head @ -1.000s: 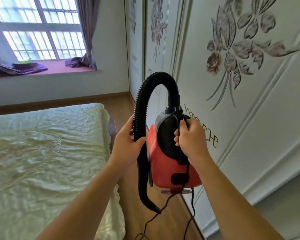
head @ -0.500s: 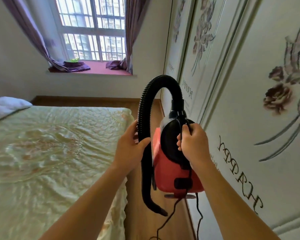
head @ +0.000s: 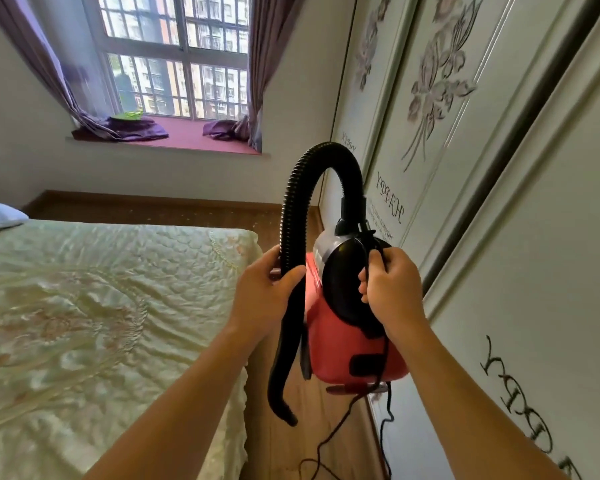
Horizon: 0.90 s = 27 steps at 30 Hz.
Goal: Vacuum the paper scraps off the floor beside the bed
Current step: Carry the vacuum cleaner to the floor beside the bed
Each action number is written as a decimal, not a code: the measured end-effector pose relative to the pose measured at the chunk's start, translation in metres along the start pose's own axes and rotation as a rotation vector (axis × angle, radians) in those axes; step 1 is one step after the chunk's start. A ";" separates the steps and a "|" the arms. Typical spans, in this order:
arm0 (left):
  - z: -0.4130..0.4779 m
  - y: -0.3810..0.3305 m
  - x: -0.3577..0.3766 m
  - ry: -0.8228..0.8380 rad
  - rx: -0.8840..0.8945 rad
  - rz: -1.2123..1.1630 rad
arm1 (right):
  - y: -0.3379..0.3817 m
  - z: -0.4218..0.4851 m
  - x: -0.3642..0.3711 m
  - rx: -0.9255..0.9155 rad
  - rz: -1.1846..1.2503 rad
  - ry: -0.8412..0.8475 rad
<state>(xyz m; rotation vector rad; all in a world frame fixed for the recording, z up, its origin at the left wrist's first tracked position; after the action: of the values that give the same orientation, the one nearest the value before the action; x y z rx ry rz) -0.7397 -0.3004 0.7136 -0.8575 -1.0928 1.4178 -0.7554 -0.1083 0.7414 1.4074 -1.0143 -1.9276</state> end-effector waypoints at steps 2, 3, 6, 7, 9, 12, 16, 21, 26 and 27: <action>0.024 0.007 -0.001 0.001 -0.014 -0.009 | 0.005 0.023 0.010 -0.001 0.005 -0.005; 0.036 0.013 -0.001 0.003 -0.021 0.000 | 0.006 0.035 0.015 -0.004 0.009 -0.007; 0.071 0.036 -0.001 0.028 -0.031 0.038 | 0.006 0.071 0.036 -0.005 0.022 -0.006; 0.082 0.044 -0.001 0.038 -0.031 0.056 | 0.005 0.084 0.044 -0.005 0.029 0.002; 0.105 0.058 0.001 0.057 -0.047 0.093 | 0.003 0.112 0.061 -0.012 0.039 0.023; 0.140 0.079 0.005 0.082 -0.091 0.132 | -0.001 0.158 0.086 -0.030 0.041 0.063; 0.196 0.098 0.011 0.095 -0.115 0.159 | -0.002 0.224 0.112 -0.027 0.065 0.120; 0.266 0.118 0.015 -0.024 -0.134 0.100 | 0.005 0.298 0.142 -0.057 0.049 0.164; 0.332 0.133 0.005 -0.098 -0.043 0.096 | 0.011 0.359 0.181 -0.068 0.045 0.205; 0.347 0.138 0.001 -0.111 -0.033 0.090 | 0.013 0.371 0.190 -0.065 0.039 0.209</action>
<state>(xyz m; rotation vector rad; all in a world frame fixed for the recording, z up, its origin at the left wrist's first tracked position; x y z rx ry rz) -1.1089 -0.3499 0.6916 -0.8691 -1.1771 1.5410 -1.1672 -0.1691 0.7122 1.5045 -0.8662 -1.7282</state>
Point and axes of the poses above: each hand's wrist, its own z-axis towards the middle knuckle, its own x-axis out of the palm, y = z × x, the point moved 2 cm from there along z, towards the middle knuckle, and after that the axes turned 14 degrees about -z, right-handed, at the moved point
